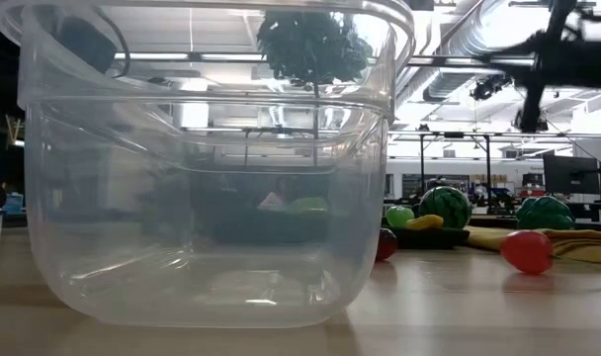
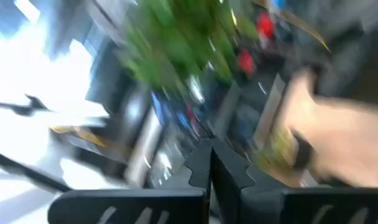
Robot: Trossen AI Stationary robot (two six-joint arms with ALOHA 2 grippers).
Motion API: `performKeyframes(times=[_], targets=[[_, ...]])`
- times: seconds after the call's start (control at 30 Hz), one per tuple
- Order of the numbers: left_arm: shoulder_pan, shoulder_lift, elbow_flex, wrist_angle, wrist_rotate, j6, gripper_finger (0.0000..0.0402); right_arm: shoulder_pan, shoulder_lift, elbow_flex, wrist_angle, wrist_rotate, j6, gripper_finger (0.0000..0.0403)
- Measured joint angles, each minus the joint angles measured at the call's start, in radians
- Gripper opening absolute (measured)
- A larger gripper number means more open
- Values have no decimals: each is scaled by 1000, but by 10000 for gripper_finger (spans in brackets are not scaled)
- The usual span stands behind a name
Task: Pick and placing Produce into tupperware
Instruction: Put the cabbage into the bin
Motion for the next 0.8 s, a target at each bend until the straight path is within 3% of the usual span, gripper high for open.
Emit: performKeyframes(times=[0.13,0.2,0.33,0.53,0.67,0.8], targets=[[0,0,0,33,-87,77,1,-21,0,3,242,-3,-202,0],[0,0,0,91,-106,141,1,-29,0,38,231,23,-261,0],[0,0,0,271,-110,243,1,-44,55,196,-52,37,-314,0],[0,0,10,538,-175,443,1,-73,292,513,-404,57,-494,0],[1,-1,100,482,-210,586,1,-112,468,706,-583,58,-565,4],[1,1,257,269,-235,707,1,-159,636,889,-773,53,-612,37]])
